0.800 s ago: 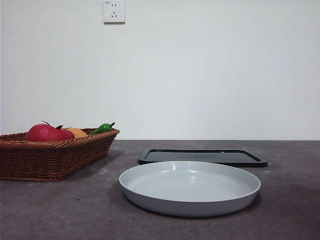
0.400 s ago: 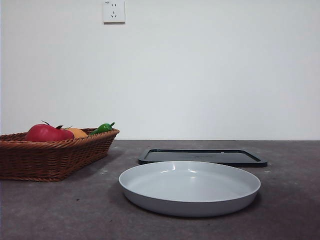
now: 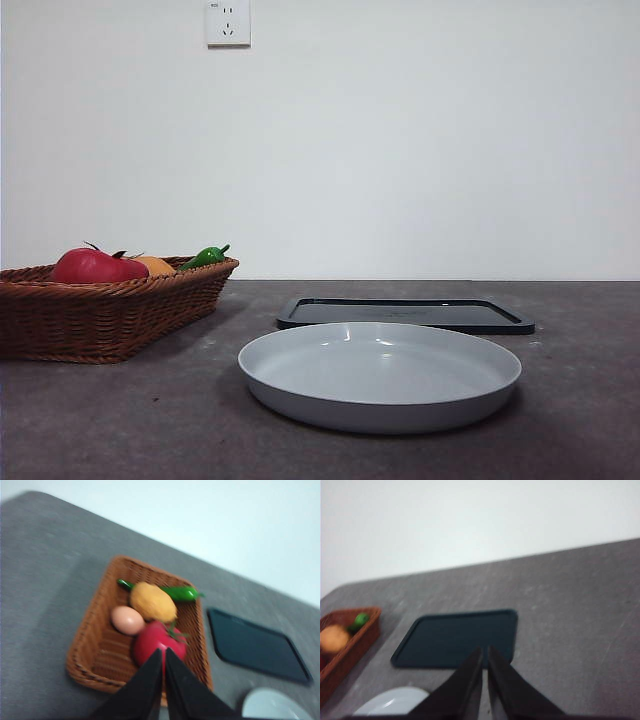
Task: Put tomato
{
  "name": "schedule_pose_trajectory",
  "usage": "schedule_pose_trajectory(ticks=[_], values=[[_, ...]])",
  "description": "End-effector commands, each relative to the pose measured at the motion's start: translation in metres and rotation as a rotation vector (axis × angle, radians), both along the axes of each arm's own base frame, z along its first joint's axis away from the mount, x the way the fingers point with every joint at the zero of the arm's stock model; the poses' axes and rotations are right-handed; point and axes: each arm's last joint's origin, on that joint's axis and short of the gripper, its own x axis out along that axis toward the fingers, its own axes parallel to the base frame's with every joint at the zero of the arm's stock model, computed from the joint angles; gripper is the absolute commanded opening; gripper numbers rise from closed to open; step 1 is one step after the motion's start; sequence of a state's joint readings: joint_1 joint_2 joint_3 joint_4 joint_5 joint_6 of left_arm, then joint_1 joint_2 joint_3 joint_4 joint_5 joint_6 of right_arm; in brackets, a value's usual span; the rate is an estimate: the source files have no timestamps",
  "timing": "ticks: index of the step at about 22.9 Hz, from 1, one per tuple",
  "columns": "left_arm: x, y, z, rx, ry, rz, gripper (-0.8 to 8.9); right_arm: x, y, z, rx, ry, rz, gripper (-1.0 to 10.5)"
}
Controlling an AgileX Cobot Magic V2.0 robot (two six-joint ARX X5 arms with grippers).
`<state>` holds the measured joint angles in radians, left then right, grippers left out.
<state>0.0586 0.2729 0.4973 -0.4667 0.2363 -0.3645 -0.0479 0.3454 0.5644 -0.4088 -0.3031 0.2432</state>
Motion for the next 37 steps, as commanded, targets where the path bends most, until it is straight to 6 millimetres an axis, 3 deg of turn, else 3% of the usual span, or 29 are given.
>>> schedule_pose_trajectory(ticks=[1, 11, 19, 30, 32, 33, 35, 37], values=[[0.004, -0.002, 0.017, 0.082, 0.003, -0.100, 0.10, 0.004, 0.001, 0.016, -0.040, 0.024, 0.068, 0.1], [0.023, -0.008, 0.055, 0.117, 0.118, -0.334, 0.10, 0.021, 0.012, 0.051, -0.079, 0.237, 0.292, 0.1], [0.027, -0.015, 0.080, 0.170, 0.204, -0.455, 0.09, 0.030, 0.028, 0.062, -0.139, 0.360, 0.447, 0.1], [0.023, -0.019, 0.075, 0.225, 0.284, -0.543, 0.11, 0.023, 0.043, 0.059, -0.184, 0.427, 0.592, 0.1], [0.023, -0.019, 0.075, 0.224, 0.285, -0.542, 0.61, 0.023, 0.043, 0.059, -0.184, 0.427, 0.592, 0.1], [0.023, -0.019, 0.075, 0.225, 0.285, -0.542, 1.34, 0.023, 0.043, 0.059, -0.184, 0.426, 0.592, 0.4], [0.023, -0.019, 0.075, 0.226, 0.282, -0.541, 3.03, 0.023, 0.043, 0.059, -0.184, 0.426, 0.592, 1.9], [0.023, -0.019, 0.075, 0.226, 0.281, -0.540, 3.91, 0.023, 0.043, 0.059, -0.186, 0.427, 0.588, 3.2]])
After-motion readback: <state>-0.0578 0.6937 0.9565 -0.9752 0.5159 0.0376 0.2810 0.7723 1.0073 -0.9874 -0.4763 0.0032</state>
